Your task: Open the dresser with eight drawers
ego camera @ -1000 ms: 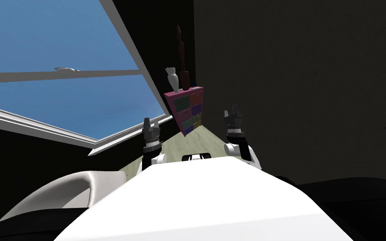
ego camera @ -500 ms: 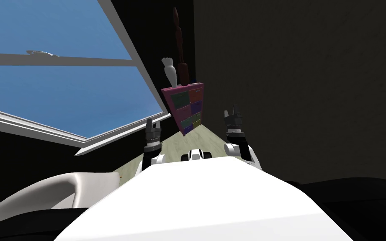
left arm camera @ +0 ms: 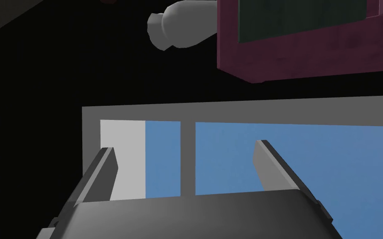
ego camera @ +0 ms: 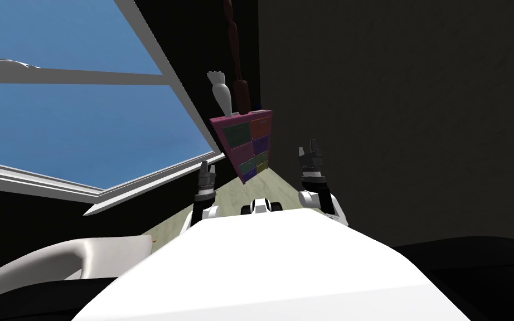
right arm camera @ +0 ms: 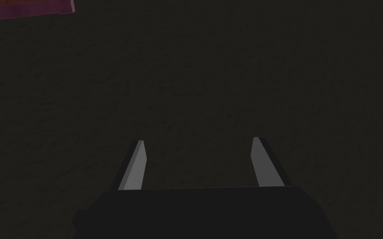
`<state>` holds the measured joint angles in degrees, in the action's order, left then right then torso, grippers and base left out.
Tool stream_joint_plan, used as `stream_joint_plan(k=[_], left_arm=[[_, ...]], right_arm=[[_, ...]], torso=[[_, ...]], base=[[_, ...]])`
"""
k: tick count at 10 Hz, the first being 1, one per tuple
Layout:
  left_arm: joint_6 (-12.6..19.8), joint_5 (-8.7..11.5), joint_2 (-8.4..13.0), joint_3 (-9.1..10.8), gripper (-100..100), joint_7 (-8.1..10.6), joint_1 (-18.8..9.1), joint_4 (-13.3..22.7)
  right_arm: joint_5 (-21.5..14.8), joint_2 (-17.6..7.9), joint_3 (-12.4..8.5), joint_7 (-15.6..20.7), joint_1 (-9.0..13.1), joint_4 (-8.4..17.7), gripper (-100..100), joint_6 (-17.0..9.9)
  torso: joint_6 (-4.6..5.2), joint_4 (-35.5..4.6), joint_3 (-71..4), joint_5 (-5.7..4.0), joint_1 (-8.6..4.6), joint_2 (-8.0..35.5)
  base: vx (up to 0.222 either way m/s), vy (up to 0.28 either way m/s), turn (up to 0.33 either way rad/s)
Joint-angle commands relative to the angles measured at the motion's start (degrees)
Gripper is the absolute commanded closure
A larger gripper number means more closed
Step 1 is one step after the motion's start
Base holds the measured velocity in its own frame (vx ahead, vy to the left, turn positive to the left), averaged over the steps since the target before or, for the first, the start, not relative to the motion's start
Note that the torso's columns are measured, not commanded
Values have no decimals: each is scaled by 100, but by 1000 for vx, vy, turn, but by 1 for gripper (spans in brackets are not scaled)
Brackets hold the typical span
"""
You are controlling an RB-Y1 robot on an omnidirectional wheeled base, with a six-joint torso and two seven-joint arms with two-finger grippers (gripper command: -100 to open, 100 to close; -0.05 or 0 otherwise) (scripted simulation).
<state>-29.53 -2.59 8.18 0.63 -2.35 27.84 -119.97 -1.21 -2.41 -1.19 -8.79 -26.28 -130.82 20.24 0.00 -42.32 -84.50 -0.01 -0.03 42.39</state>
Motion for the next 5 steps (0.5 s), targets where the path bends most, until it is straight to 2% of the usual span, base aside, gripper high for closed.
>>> stream_joint_plan(k=[1,5], left_arm=[[-18,40,47,79,-100,-11,-102,334],[-59,100,110,201,-100,-22,-257,850]], right_arm=[[0,0,0,0,0,0,0,0],[0,0,0,0,0,0,0,0]], torso=[[0,1,-1,1,7,-2],[0,4,-8,0,1,-11]], base=[[139,-80,43],[138,-89,40]])
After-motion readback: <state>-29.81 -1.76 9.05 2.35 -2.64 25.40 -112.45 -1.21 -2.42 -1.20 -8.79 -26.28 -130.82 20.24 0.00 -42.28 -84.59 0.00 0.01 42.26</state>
